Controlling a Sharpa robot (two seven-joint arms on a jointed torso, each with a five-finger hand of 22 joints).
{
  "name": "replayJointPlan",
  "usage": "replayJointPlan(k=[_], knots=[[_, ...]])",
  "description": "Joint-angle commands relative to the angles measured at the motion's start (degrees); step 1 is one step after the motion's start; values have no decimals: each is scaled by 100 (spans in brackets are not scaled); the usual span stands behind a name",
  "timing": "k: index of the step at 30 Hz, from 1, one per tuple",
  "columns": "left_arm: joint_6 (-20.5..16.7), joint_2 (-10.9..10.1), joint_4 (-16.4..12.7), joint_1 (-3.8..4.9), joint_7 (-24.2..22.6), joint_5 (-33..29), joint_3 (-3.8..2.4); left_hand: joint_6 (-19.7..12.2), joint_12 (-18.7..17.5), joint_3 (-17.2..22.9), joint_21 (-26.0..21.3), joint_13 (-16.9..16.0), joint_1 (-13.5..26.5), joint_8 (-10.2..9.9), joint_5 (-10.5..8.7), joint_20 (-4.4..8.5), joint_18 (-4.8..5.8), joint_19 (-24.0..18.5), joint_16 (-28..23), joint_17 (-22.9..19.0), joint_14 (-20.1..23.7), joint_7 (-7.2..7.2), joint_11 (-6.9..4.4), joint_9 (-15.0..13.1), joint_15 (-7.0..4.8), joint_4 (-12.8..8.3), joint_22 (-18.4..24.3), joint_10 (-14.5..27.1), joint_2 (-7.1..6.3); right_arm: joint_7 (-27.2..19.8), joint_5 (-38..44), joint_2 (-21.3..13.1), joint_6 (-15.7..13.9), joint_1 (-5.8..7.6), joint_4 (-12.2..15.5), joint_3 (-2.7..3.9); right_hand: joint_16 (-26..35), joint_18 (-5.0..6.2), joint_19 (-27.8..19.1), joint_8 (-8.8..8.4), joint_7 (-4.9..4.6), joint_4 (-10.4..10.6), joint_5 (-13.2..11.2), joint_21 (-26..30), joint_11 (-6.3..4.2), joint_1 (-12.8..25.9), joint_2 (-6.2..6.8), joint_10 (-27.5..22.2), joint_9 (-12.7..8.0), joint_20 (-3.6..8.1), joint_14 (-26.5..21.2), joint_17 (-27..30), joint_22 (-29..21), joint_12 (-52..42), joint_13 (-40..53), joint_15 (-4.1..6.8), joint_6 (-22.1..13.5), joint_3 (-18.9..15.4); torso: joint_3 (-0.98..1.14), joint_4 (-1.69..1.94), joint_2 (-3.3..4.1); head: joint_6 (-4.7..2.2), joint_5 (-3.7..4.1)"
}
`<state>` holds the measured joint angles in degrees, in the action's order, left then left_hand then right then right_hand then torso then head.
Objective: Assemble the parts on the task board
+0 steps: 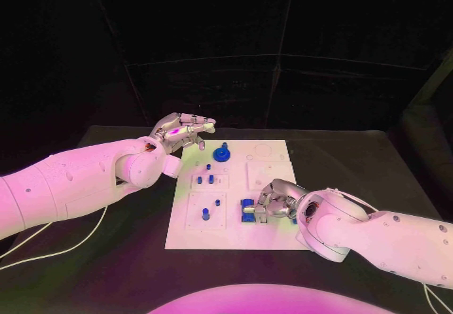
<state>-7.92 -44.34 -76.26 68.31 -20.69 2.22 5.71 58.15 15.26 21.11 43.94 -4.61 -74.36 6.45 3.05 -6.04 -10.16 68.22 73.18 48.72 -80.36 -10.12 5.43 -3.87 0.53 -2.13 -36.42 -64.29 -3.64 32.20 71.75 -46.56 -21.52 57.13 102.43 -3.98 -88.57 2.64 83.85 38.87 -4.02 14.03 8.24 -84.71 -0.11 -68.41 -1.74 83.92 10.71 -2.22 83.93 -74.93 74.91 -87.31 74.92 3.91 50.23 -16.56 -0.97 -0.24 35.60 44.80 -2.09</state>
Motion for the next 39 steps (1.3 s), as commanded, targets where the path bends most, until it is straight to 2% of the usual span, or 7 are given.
replayJointPlan(k=[1,6,11,19,25,31,39], knots=[[80,3,0,6,-6,-4,-1,-29,25,3,-38,-9,43,21,-2,-43,-32,-15,-16,-7,22,4,15,-2,12,26,5,43,-4,-43,108,-13,63,10,30,2,20,-70,386,78,28,-265,27,-4,-49,-389,-6,402,29,52,524,-1128,614,14,1175,52,25,102,0,2,-2,0,1],[81,6,2,6,-6,-4,-1,-29,25,3,-38,-9,43,21,-2,-43,-32,-15,-16,-7,22,4,15,-2,12,26,5,43,-4,-40,188,-13,58,10,22,2,22,-72,388,139,30,-537,-169,-6,-54,-713,-117,404,45,59,525,-1130,622,17,1179,58,27,262,0,5,-2,3,15],[78,3,0,6,-6,-4,-1,-29,25,3,-38,-9,43,21,-2,-43,-32,-15,-16,-7,22,4,15,-2,12,26,5,43,-4,-158,190,-92,-94,10,45,3,32,-73,388,128,14,-588,-108,-6,-43,-719,-169,399,33,56,521,-1111,624,26,1174,52,-19,305,0,-2,-3,-7,28],[65,-26,-7,6,-1,-4,0,-29,25,3,-38,-9,43,21,-2,-43,-32,-15,-16,-7,22,4,15,-2,12,26,5,43,-4,-719,-57,-781,-245,37,372,8,44,-75,385,-47,-75,-607,68,-3,33,-613,-227,379,-62,11,517,-1092,623,55,1151,-9,-217,312,-10,-14,-16,-27,100],[59,-44,-1,6,-2,-5,0,-29,25,3,-38,-9,43,21,-2,-43,-32,-15,-16,-7,22,4,15,-2,12,26,5,43,-4,-780,-78,-1371,-299,69,412,8,32,-85,399,-179,-98,-643,228,-35,58,-618,-344,394,-135,-23,524,-1123,676,42,1172,-39,-188,369,-23,-70,-31,-19,187],[73,-55,-10,6,-11,-5,0,-29,25,3,-38,-9,43,21,-2,-43,-32,-15,-16,-7,22,4,15,-2,12,26,5,43,-4,-559,376,-1505,-249,69,332,6,48,-83,397,-314,-115,-710,455,-30,70,-621,-293,382,-205,-38,517,-1093,668,67,1153,-50,-140,349,-17,-145,-39,-12,232],[84,-67,-36,5,-21,-4,0,-30,26,3,-39,-9,43,22,-2,-43,-32,-15,-17,-9,23,4,15,-2,12,26,5,45,-4,-296,628,-1411,-94,53,110,2,59,-79,393,-392,-99,-810,632,-22,59,-723,-325,370,-247,-42,512,-1074,657,93,1134,-45,-54,409,-13,-148,-34,14,288]])
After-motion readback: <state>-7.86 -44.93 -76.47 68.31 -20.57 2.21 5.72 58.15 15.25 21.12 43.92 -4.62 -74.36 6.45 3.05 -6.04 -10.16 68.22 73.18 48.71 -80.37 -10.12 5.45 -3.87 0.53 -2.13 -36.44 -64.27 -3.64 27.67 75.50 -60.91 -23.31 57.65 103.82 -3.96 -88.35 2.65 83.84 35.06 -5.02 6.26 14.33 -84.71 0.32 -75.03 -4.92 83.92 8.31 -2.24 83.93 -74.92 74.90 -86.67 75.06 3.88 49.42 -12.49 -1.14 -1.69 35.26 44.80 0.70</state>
